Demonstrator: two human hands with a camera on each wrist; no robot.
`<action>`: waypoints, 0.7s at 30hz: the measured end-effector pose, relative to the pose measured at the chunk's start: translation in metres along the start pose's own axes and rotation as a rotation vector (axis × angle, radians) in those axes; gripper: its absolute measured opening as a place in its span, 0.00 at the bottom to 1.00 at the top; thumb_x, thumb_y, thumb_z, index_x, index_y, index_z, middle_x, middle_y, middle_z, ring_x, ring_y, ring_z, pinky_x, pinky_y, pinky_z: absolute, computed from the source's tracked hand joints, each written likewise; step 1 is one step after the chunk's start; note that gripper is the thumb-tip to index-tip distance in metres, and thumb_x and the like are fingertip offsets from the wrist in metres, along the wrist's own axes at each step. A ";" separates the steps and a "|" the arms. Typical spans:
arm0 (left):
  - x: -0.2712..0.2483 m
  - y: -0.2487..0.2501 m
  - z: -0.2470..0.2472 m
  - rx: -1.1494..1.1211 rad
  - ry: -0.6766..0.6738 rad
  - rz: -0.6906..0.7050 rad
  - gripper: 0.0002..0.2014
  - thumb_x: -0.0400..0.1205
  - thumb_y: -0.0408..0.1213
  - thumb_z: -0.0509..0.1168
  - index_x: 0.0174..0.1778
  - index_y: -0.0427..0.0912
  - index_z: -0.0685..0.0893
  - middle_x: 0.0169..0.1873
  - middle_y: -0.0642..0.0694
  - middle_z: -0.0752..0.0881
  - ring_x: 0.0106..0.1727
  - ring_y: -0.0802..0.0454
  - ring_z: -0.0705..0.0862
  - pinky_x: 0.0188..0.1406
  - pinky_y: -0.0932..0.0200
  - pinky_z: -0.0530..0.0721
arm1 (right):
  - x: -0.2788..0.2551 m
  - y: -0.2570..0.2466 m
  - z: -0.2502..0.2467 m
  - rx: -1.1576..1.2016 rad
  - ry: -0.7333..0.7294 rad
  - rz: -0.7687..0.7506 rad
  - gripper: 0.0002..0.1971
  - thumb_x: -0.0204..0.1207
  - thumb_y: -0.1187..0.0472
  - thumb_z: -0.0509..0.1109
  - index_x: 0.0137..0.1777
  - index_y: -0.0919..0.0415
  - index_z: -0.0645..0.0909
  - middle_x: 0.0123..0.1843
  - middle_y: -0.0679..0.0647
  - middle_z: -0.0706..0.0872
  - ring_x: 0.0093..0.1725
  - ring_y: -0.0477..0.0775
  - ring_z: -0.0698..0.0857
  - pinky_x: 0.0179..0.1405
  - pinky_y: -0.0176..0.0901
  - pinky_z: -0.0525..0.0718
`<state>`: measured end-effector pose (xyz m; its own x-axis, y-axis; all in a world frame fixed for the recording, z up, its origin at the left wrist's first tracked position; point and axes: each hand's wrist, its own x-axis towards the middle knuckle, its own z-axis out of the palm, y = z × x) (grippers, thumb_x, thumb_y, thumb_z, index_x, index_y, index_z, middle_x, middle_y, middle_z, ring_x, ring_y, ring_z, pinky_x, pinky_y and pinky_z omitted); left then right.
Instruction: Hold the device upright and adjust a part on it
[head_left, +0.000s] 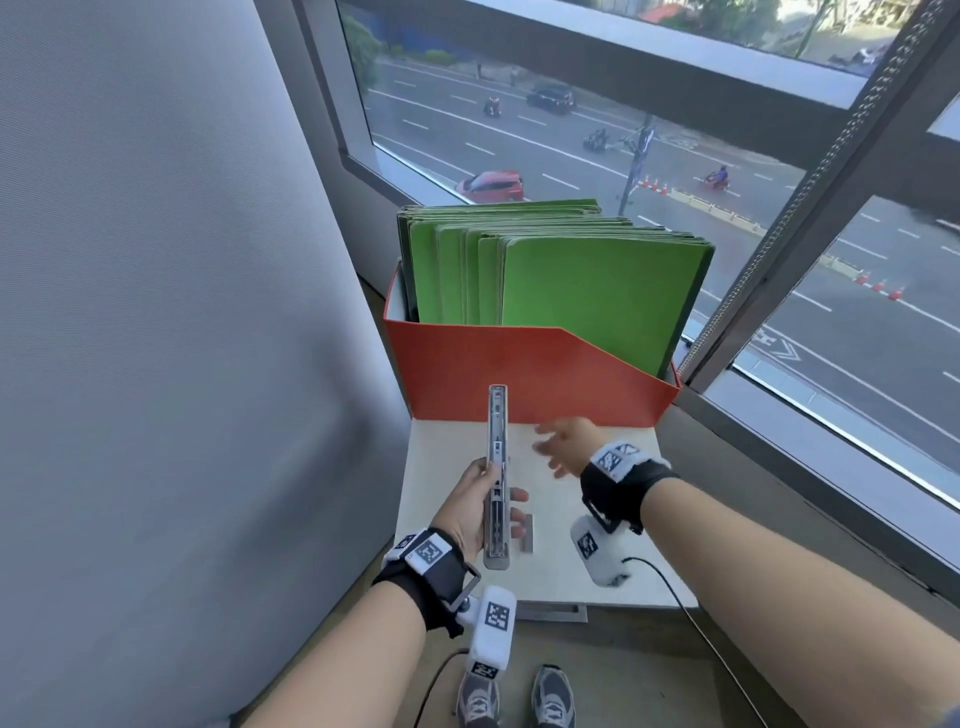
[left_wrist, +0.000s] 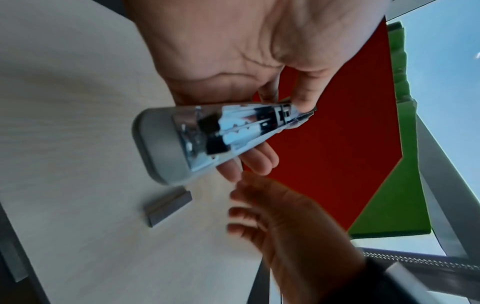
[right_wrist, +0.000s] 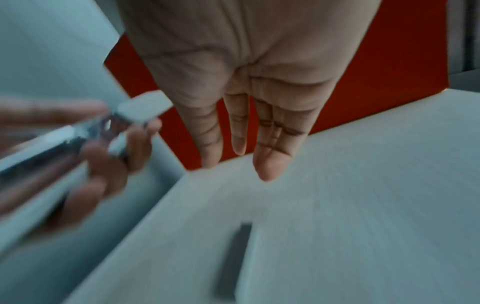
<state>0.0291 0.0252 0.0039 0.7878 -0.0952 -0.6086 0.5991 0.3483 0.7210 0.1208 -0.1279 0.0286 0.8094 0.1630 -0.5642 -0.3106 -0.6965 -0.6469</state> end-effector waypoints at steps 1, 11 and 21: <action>0.001 0.001 -0.006 -0.006 0.020 0.004 0.16 0.86 0.47 0.55 0.64 0.42 0.75 0.38 0.39 0.88 0.29 0.45 0.84 0.36 0.49 0.86 | 0.001 0.008 0.012 -0.123 -0.042 0.020 0.19 0.76 0.57 0.72 0.67 0.57 0.79 0.57 0.60 0.90 0.48 0.58 0.89 0.53 0.49 0.88; 0.005 0.005 -0.027 -0.072 0.101 0.009 0.07 0.86 0.43 0.56 0.50 0.47 0.77 0.48 0.37 0.90 0.40 0.42 0.89 0.47 0.45 0.86 | 0.000 0.047 0.085 -0.438 -0.096 0.061 0.34 0.69 0.57 0.78 0.74 0.61 0.69 0.72 0.61 0.68 0.64 0.63 0.81 0.66 0.51 0.81; 0.009 0.005 -0.023 -0.073 0.064 -0.001 0.07 0.86 0.43 0.56 0.51 0.47 0.77 0.58 0.32 0.87 0.45 0.40 0.88 0.52 0.44 0.85 | 0.002 0.056 0.081 -0.274 0.003 0.060 0.09 0.71 0.66 0.70 0.51 0.61 0.78 0.53 0.60 0.84 0.43 0.56 0.79 0.40 0.41 0.80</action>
<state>0.0363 0.0473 -0.0057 0.7749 -0.0363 -0.6311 0.5860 0.4157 0.6956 0.0648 -0.1101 -0.0509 0.7955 0.1142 -0.5951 -0.2115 -0.8680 -0.4493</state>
